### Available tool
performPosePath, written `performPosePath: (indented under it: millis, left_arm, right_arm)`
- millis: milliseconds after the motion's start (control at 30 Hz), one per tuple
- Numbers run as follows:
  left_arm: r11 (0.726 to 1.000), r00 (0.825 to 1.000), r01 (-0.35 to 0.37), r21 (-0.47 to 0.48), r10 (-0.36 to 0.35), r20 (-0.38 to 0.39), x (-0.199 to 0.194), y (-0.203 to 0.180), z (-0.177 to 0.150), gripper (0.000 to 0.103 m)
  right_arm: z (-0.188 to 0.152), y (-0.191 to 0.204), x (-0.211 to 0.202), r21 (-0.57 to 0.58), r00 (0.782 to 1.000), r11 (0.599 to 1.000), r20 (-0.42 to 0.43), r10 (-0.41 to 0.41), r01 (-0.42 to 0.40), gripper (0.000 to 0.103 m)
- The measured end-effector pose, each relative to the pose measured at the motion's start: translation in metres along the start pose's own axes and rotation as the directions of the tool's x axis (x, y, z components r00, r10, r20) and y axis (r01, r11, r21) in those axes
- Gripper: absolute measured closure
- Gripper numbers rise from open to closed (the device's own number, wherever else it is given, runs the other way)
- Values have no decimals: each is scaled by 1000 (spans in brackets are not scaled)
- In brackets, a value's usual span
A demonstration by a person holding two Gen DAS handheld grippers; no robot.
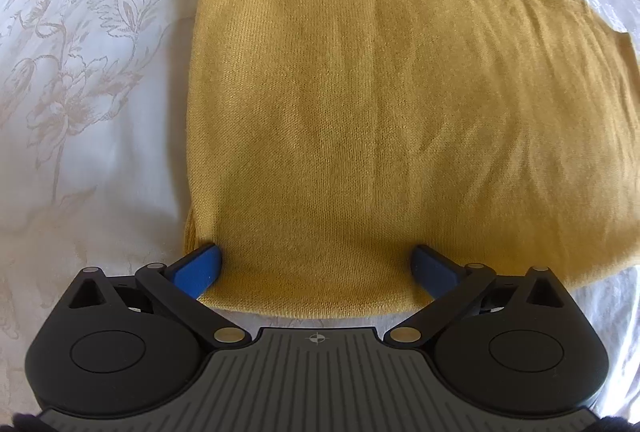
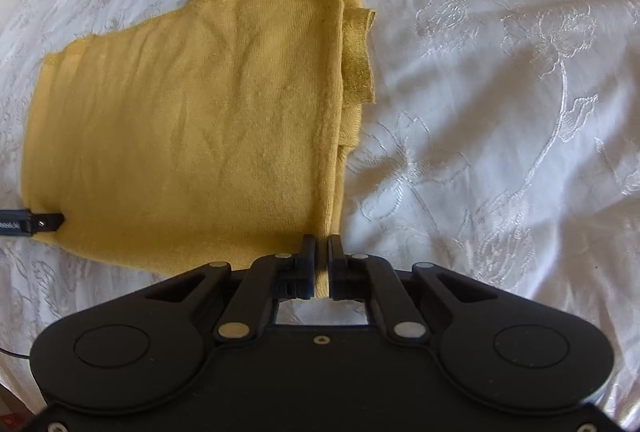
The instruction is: Fold small clothes
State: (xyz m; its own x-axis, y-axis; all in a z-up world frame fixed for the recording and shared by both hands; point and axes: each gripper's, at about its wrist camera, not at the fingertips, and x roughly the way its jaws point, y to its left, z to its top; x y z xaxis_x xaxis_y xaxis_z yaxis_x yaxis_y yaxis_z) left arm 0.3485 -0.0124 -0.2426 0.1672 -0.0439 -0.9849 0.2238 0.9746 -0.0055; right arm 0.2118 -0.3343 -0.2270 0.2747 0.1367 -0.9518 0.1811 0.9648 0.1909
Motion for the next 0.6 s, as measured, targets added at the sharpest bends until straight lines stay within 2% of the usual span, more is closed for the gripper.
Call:
performPosePath:
  millis: [100,133,167,267,367,500,533,600]
  left_arm:
    - [1000,1000,-11,9,11,1,-5,0,-8,0]
    - [1000,1000,-15,15,15,2,-7,0,-10,1]
    - [1000,1000,-20,22,20,4,-8,-1,-13,1]
    - [999,1000,-24,23,24,4,-12,-2,-21,2]
    - [1000,999,-21,-23,20,-24,-11,1,-29,4]
    - [998,1000,-19,-65,19,-4,-16,7,-37,10]
    - [997,1000,-17,-70,18,4,-19,9,-36,15]
    - [997,1000,-10,-77,12,20,-26,8,-37,18]
  right_arm:
    - [-2,-7,-2,43,1000,999,0,10,-10,91]
    - [-3,-9,-4,59,1000,998,9,16,-17,83]
    - [-3,-11,-7,76,1000,997,22,18,-20,66]
    - [-1,-15,-17,97,994,993,92,61,-70,34]
    - [6,-20,-20,116,986,987,137,92,-108,27]
    - [23,-27,-7,171,975,969,160,152,-179,22]
    - [27,-28,-3,186,970,961,171,172,-203,19]
    - [34,-31,6,217,959,942,179,220,-257,11]
